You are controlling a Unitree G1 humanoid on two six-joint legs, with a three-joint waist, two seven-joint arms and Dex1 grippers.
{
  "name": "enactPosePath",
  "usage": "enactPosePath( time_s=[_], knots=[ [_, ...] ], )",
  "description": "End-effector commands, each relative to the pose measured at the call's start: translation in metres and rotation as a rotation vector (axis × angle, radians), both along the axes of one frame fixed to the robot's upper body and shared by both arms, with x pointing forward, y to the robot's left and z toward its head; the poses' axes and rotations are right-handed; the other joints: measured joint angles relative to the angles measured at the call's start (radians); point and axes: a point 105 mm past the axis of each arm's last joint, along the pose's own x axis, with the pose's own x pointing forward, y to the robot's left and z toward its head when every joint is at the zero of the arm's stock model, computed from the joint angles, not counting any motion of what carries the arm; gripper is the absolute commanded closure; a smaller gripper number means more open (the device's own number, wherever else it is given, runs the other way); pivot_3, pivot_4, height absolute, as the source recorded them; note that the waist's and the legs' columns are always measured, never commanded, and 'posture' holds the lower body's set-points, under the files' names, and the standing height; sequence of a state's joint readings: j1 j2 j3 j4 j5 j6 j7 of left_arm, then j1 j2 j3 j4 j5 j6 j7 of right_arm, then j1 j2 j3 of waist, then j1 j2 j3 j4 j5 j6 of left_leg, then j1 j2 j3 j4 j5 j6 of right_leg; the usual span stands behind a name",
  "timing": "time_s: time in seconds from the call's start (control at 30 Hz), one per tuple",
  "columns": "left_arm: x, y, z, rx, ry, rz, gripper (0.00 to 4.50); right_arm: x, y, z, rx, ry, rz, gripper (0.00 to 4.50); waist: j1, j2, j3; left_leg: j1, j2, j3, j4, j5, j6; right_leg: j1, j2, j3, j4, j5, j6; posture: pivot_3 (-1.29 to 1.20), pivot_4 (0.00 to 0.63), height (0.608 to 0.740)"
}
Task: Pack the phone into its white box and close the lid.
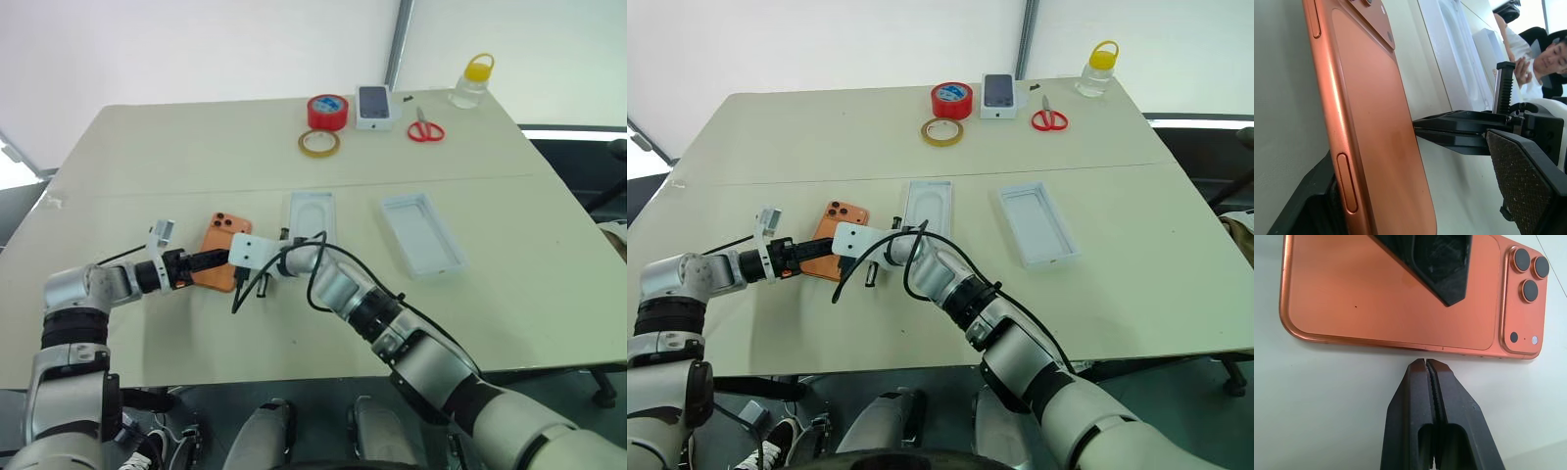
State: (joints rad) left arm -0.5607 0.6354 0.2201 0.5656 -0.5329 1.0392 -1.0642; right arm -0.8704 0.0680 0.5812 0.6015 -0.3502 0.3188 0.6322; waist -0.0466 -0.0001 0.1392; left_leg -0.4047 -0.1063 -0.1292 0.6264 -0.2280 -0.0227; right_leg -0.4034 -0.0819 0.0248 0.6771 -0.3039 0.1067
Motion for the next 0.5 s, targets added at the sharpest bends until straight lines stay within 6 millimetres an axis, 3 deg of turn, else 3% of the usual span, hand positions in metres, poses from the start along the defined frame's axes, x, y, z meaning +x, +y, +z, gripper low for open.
enactPosePath(
  time_s=[0.03,0.33,0.43,0.5],
  knots=[
    [-0.0049,0.0039,-0.0166,0.015,0.071,0.039,1.89,-0.0027,0.0014,0.0001,-0.006,-0.003,0.012,4.50,-0.001,0.000,0.000,0.000,0.000,0.000,0.000,0.000,0.000,0.000,0.000,0.000,0.000,0.000,0.000,0.00,0.150,0.740],
    [-0.0068,0.0049,-0.0197,-0.005,0.087,0.062,1.89,-0.0039,0.0017,0.0005,-0.007,-0.011,0.019,4.50,-0.001,0.000,0.000,0.000,0.000,0.000,0.000,0.000,0.000,-0.001,0.000,0.000,0.000,0.000,0.000,0.00,0.150,0.740],
    [-0.0071,0.0050,-0.0190,-0.018,0.087,0.070,2.73,-0.0040,0.0014,0.0006,-0.006,-0.014,0.019,4.50,-0.001,0.000,0.000,0.000,0.000,0.000,0.000,0.000,0.000,-0.001,0.000,0.000,0.000,0.000,0.000,0.00,0.150,0.740],
    [-0.0081,0.0048,-0.0196,-0.023,0.092,0.071,3.74,-0.0038,0.0007,0.0006,-0.008,-0.016,0.020,4.50,-0.001,0.000,0.000,-0.001,0.000,0.000,0.000,0.000,0.000,-0.001,0.000,0.000,0.000,0.000,0.000,0.00,0.150,0.740]
  ],
)
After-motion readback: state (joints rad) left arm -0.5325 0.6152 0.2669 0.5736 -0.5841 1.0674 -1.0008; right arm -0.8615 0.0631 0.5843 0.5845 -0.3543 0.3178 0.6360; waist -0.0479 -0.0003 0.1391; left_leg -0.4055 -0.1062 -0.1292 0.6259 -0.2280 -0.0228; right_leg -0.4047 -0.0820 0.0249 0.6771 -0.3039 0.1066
